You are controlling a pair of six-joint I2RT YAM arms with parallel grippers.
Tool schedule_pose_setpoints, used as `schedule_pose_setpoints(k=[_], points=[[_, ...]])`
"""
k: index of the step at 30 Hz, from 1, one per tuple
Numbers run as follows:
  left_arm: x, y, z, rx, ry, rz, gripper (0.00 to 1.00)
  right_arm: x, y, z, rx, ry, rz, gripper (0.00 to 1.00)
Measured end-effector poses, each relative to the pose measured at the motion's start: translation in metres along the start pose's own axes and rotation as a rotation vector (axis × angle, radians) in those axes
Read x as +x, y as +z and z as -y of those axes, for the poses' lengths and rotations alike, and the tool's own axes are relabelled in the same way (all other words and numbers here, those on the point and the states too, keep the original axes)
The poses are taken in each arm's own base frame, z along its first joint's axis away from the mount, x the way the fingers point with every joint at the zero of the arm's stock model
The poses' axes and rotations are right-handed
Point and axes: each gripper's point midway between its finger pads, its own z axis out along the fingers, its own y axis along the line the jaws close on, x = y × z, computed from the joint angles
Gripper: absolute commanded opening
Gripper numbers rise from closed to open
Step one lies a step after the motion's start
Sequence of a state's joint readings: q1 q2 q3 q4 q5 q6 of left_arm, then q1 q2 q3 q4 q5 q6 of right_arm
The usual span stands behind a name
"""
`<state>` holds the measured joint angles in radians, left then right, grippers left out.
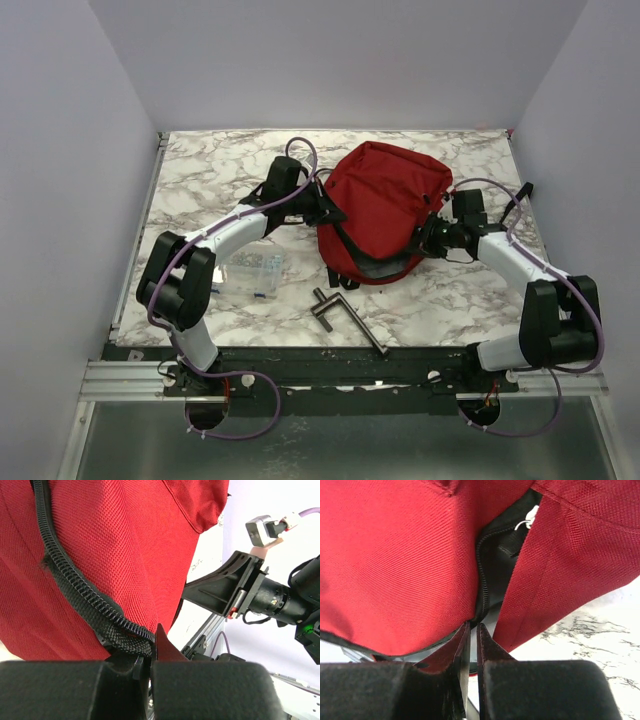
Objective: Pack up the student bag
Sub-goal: Zip the student bag at the center of the board.
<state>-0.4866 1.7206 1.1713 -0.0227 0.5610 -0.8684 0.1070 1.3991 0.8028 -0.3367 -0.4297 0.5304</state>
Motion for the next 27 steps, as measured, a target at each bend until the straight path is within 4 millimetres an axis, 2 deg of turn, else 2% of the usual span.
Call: schedule_pose_setpoints(k=[3,6,8,11,14,17,22,27], points=[[0.0,0.0,0.0,0.0,0.0,0.0,0.0,0.002,0.007,0.008,0.043,0.001,-0.007,0.19],[0.0,0.0,0.0,0.0,-0.002,0.0,0.0,-0.009,0.008,0.024,0.15,0.005,0.037,0.27],[0.0,0.0,0.0,0.0,-0.003,0.001,0.0,-0.019,0.004,0.039,0.243,0.007,0.094,0.35],[0.0,0.0,0.0,-0.001,-0.004,0.0,0.0,-0.024,-0.008,0.061,0.362,0.016,0.166,0.39],[0.001,0.0,-0.001,-0.001,-0.005,-0.001,0.0,-0.024,-0.018,0.081,0.439,0.043,0.21,0.39],[0.004,0.0,-0.004,-0.007,-0.012,-0.006,0.0,-0.024,-0.022,0.091,0.465,0.068,0.22,0.38],[0.013,0.0,-0.015,-0.022,-0.025,-0.018,0.0,-0.026,-0.025,0.091,0.464,0.07,0.233,0.28],[0.017,-0.001,-0.019,-0.025,-0.027,-0.02,0.0,-0.027,-0.025,0.088,0.437,0.075,0.228,0.27]])
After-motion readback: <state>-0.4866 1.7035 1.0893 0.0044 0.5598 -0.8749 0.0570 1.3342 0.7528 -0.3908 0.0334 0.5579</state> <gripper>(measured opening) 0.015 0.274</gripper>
